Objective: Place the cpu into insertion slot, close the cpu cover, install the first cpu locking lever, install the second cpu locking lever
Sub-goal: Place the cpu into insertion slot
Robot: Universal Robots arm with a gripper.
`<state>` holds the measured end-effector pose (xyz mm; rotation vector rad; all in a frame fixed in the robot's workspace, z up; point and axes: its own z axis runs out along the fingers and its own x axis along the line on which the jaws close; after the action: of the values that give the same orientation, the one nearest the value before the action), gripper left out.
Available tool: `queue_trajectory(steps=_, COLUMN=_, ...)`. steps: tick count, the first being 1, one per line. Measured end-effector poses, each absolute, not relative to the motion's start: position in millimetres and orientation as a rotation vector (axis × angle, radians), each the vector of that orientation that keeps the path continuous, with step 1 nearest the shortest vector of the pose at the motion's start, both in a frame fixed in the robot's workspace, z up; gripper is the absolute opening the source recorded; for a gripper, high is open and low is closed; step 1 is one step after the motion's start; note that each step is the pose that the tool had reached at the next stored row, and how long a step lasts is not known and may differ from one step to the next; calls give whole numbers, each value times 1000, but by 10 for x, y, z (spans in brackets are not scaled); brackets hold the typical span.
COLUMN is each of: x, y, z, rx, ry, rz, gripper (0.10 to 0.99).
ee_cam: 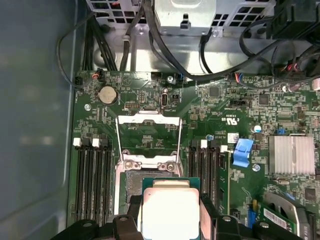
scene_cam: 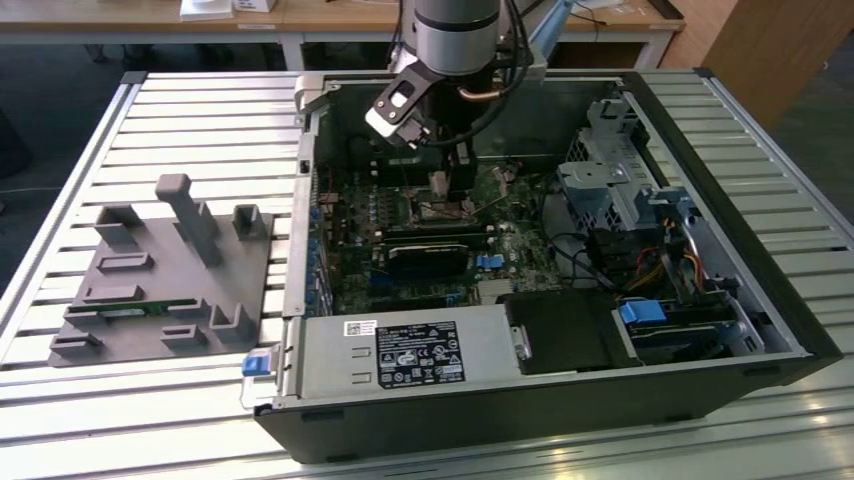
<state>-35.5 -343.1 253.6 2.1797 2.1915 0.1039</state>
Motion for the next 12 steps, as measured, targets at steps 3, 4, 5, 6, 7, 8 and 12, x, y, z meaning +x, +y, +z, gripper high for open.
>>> queue_trajectory(steps=3, x=-355, y=-3425, z=2488, rx=2178, ry=2194, rz=104, gripper=541)
queue_trajectory(steps=4, x=-356, y=-3421, z=2478, rx=2176, ry=2195, rz=104, gripper=541)
queue_trajectory(steps=5, x=-356, y=-3414, z=2474, rx=2175, ry=2196, rz=103, gripper=541)
queue_trajectory(steps=6, x=-355, y=-3409, z=2469, rx=2174, ry=2197, rz=104, gripper=541)
queue_trajectory(steps=7, x=-356, y=-3406, z=2465, rx=2174, ry=2197, rz=104, gripper=541)
queue_trajectory(steps=8, x=-356, y=-3402, z=2458, rx=2174, ry=2197, rz=104, gripper=541)
queue_trajectory(steps=12, x=-365, y=-3383, z=2419, rx=2173, ry=2199, rz=104, gripper=541)
